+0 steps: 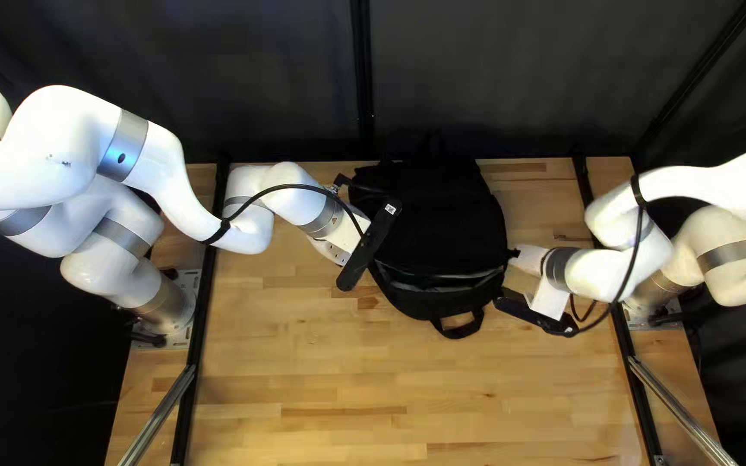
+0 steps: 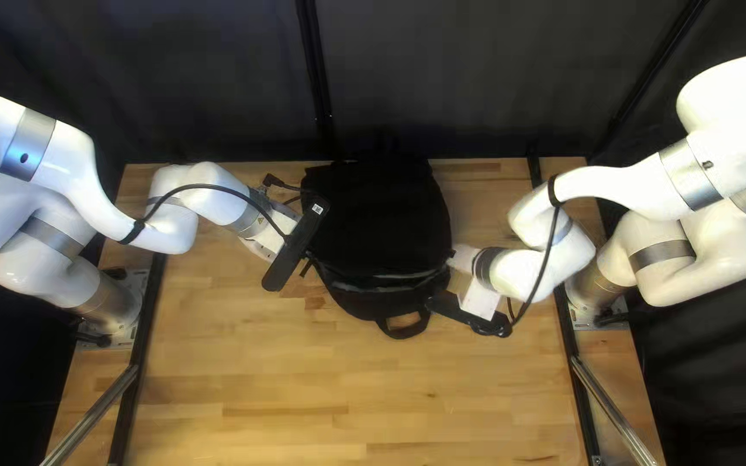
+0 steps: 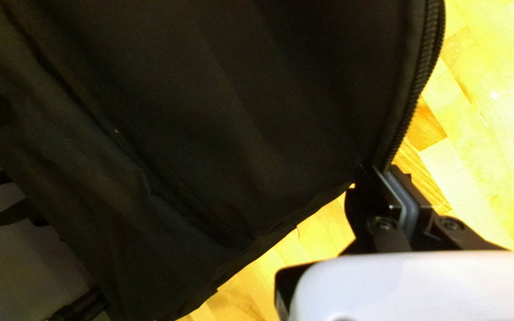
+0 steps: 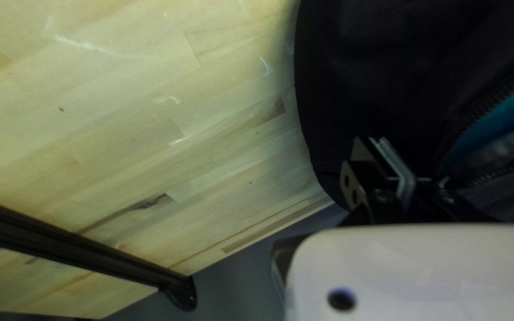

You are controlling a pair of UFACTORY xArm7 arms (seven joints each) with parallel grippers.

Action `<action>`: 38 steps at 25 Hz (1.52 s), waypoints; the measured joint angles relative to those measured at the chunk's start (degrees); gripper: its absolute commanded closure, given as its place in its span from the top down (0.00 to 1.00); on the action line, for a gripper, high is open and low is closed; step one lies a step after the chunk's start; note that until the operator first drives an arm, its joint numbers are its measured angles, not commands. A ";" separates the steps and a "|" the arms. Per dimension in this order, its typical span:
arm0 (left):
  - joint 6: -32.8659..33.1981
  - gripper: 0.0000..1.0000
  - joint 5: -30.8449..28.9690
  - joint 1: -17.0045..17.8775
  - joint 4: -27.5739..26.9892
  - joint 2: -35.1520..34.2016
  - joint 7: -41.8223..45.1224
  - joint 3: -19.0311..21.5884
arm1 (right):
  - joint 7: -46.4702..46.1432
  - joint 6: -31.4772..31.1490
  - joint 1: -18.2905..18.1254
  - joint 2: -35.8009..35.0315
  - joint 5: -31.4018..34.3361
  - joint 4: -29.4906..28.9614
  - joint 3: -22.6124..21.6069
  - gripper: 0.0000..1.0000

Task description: Remove a lunch box from a kids backpack

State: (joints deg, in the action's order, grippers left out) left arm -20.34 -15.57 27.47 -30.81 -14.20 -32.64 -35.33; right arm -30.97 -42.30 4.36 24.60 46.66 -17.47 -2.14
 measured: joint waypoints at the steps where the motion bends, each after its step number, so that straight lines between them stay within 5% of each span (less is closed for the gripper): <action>1: 0.05 0.00 -0.07 -0.05 0.08 -0.03 0.06 0.03 | -1.27 -0.12 -0.15 0.38 -0.14 0.07 0.63 0.00; 12: 0.73 0.00 -0.66 -0.45 0.73 -0.20 0.65 0.31 | -7.93 3.93 -4.14 -1.47 2.66 -0.39 6.72 0.00; 38: 1.13 0.00 -0.25 -0.07 0.43 0.26 0.01 -0.03 | -12.48 8.94 -7.33 -5.88 6.31 -2.77 11.16 0.00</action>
State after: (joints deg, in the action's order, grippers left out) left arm -19.20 -15.82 27.40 -30.38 -13.95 -32.63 -35.36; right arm -43.45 -33.37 -2.97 18.72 52.97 -20.24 9.01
